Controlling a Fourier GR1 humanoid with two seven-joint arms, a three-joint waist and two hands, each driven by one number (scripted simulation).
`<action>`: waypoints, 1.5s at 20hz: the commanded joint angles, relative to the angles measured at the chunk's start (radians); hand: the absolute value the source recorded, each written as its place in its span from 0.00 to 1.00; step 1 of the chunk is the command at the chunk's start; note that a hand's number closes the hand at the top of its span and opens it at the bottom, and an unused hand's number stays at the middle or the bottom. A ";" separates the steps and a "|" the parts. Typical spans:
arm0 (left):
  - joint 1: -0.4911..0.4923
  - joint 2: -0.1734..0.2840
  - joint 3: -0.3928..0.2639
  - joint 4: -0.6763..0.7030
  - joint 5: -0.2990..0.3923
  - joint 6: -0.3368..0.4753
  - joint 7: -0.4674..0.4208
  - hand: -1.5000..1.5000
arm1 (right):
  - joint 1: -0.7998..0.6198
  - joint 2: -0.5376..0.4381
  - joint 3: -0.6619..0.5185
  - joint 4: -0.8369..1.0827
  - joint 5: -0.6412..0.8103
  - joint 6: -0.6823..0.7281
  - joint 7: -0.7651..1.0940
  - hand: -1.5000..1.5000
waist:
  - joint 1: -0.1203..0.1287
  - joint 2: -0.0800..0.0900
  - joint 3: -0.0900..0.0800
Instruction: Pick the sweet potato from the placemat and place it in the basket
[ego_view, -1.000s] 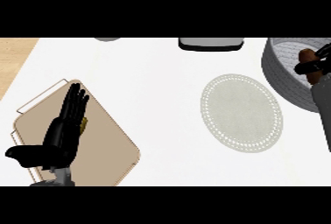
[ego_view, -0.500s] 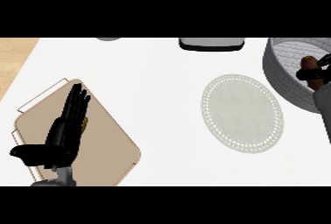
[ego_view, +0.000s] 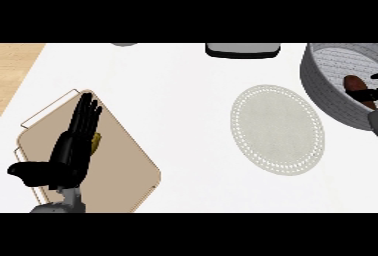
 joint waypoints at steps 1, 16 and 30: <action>0.002 0.004 0.003 0.000 -0.002 -0.014 -0.016 0.50 | -0.010 -0.032 -0.024 0.072 -0.034 -0.028 -0.089 0.00 | 0.007 0.003 0.001; -0.029 -0.016 0.016 0.004 -0.005 0.009 0.031 0.50 | 0.020 -0.006 -0.010 -0.112 -0.077 -0.257 -0.152 0.00 | -0.020 -0.008 -0.001; 0.080 -0.020 0.026 -0.014 -0.006 -0.009 -0.050 0.50 | 0.352 -0.080 -0.066 -0.686 -0.261 -0.086 0.013 0.00 | -0.042 -0.015 -0.002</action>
